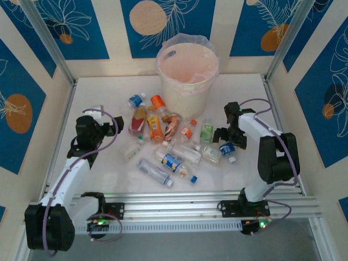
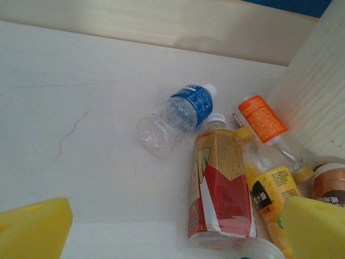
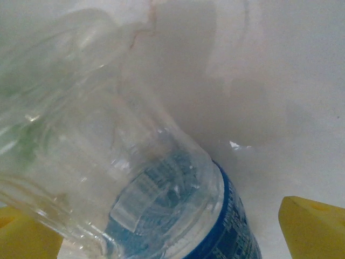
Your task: Put the plastic bottles in the bin
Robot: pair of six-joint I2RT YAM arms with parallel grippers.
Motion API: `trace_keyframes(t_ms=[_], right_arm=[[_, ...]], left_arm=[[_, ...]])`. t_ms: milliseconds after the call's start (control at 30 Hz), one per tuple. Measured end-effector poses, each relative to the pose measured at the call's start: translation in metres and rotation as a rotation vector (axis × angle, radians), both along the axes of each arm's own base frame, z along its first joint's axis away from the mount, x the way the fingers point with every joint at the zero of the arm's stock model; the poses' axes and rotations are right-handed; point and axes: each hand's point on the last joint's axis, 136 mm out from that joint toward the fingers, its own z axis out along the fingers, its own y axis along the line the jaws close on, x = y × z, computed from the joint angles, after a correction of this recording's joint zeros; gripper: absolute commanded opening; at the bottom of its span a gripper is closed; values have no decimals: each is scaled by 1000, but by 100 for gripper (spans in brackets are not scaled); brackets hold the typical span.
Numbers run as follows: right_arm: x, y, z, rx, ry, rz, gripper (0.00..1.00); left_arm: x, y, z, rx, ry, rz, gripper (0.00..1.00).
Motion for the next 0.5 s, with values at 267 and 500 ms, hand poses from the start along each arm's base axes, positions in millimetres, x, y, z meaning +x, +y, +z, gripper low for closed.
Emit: trace_keyframes(t_ms=[267,500], right_arm=[[13,-16,-7,5,-25,-82,89],[20,-15,-20,28,-15,-111,74]], left_arm=[[-4,2,4,2,-5,8,100],[-9,8,9,8,-15,43,100]])
